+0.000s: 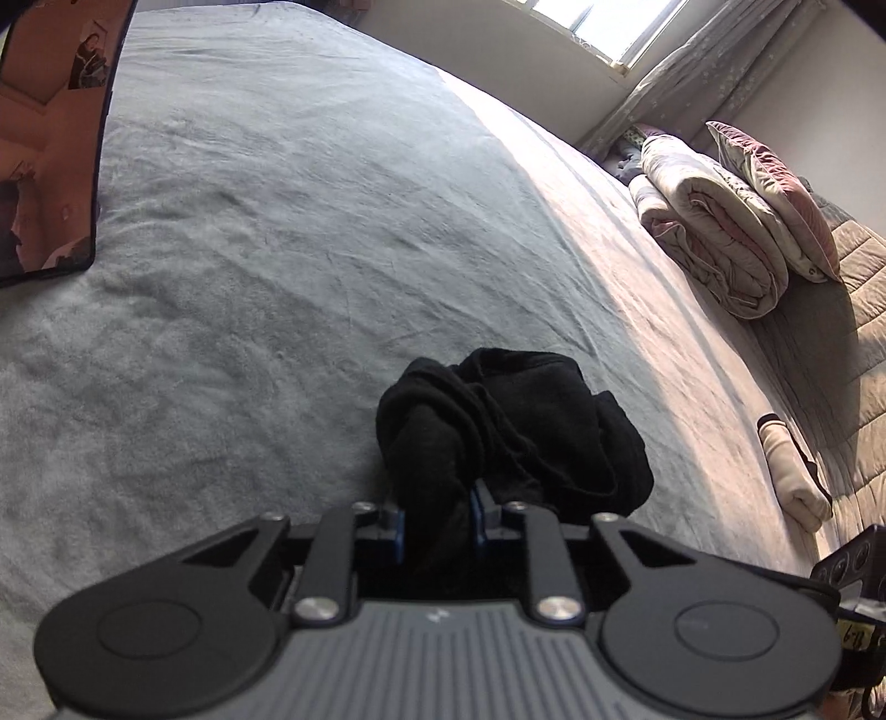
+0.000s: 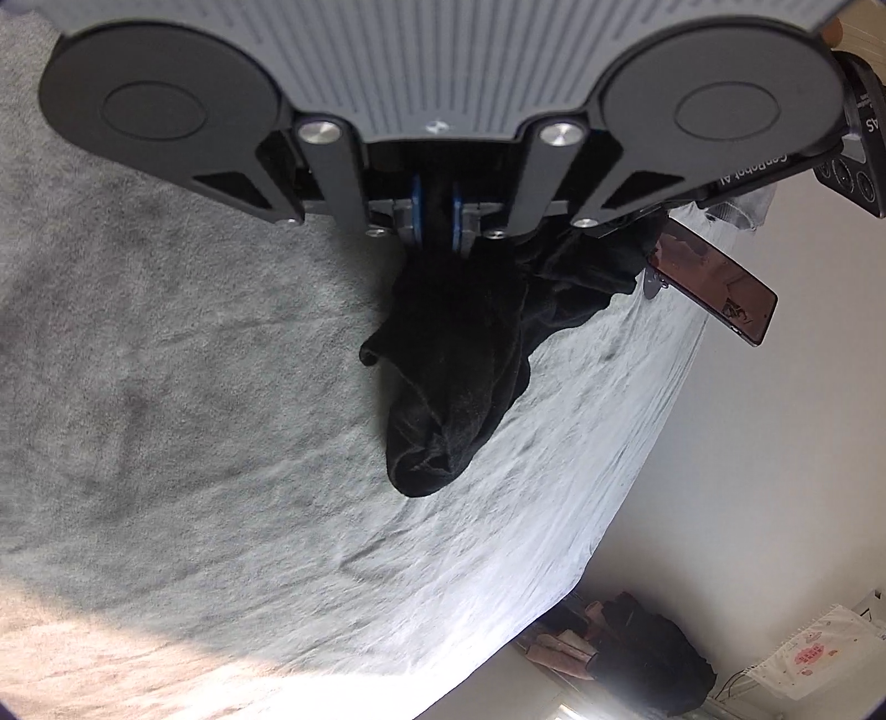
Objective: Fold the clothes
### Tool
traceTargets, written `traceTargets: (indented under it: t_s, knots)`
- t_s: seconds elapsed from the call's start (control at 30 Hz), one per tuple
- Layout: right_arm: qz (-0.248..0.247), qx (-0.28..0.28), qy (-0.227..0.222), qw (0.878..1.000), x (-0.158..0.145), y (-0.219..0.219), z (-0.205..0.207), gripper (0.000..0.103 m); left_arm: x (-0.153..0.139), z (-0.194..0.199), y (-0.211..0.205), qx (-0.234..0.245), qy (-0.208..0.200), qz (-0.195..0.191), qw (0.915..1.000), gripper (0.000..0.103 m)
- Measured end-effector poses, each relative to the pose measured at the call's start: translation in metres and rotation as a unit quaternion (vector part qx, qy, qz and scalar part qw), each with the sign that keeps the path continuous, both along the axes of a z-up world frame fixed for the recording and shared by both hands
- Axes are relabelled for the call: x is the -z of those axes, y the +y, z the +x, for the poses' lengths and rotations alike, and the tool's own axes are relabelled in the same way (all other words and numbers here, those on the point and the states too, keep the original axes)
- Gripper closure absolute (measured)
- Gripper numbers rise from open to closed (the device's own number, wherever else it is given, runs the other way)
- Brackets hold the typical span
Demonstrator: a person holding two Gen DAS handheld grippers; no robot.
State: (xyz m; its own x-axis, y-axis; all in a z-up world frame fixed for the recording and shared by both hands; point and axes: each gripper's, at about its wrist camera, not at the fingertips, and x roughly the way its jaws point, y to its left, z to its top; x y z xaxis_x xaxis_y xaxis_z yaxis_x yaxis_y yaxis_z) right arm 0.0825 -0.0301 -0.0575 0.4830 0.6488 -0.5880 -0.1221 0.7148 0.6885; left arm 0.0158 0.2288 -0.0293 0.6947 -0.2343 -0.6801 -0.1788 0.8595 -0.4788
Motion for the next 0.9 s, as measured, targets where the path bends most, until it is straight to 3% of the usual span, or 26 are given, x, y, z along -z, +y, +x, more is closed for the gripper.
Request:
traceTargets:
  t_s: [0.17, 0.3, 0.57, 0.9]
  knots:
    - [-0.024, 0.036, -0.028, 0.999, -0.021, -0.037, -0.011, 0.091, -0.01, 0.005, -0.016, 0.044, -0.03, -0.077, 0.9956, 0.084]
    - [-0.041, 0.069, -0.05, 0.996, -0.04, -0.073, -0.024, 0.092, -0.017, 0.005, -0.039, 0.078, -0.037, -0.105, 0.9908, 0.084]
    - [-0.069, 0.089, -0.052, 0.992, -0.058, -0.123, -0.062, 0.092, -0.022, -0.002, -0.059, 0.107, -0.032, -0.103, 0.9884, 0.084]
    - [-0.113, 0.023, 0.023, 0.993, -0.047, -0.09, -0.103, 0.092, -0.014, -0.013, -0.036, 0.096, 0.015, -0.042, 0.9944, 0.083]
